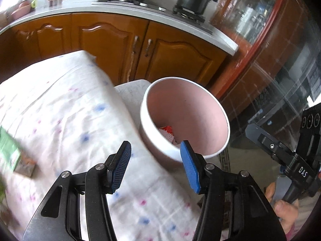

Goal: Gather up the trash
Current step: 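Open both tools to drop the sponge blocks into the bin, then move both open tools back over the remaining table trash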

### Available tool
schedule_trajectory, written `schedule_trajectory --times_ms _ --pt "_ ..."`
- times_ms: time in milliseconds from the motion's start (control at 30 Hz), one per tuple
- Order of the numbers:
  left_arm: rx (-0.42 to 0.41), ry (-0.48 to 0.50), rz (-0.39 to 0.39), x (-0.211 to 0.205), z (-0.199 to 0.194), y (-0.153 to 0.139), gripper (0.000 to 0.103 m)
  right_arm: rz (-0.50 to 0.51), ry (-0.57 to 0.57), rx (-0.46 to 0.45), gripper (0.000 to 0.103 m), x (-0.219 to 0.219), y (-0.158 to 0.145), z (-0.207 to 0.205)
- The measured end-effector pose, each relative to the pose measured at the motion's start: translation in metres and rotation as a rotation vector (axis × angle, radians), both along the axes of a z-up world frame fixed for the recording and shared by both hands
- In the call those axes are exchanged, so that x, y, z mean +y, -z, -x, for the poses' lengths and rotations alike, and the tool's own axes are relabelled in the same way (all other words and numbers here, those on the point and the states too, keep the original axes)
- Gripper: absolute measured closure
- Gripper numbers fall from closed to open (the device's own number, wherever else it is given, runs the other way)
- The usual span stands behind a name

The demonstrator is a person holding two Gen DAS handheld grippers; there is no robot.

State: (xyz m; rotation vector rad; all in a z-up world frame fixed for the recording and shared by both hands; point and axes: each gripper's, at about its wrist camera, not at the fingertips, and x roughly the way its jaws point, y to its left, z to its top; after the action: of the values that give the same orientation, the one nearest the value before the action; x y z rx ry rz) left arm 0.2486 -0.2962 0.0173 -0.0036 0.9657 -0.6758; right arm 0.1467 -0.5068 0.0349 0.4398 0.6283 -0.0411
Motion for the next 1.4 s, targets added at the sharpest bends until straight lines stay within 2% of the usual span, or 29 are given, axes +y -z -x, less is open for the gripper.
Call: schedule_trajectory --times_ms 433,867,1133,1400 --pt "-0.045 -0.13 0.024 0.082 0.031 -0.006 0.052 -0.019 -0.078 -0.018 0.015 0.056 0.003 0.007" --pt "-0.02 -0.252 0.053 0.161 0.048 0.004 0.052 -0.02 -0.185 -0.008 0.015 0.115 0.012 0.001" --pt "-0.028 -0.316 0.069 0.204 0.059 0.004 0.052 -0.007 -0.261 0.014 0.015 0.154 0.021 -0.005" --pt "-0.041 -0.377 0.076 0.244 0.066 0.001 0.052 0.015 -0.343 -0.001 0.015 0.191 0.021 -0.013"
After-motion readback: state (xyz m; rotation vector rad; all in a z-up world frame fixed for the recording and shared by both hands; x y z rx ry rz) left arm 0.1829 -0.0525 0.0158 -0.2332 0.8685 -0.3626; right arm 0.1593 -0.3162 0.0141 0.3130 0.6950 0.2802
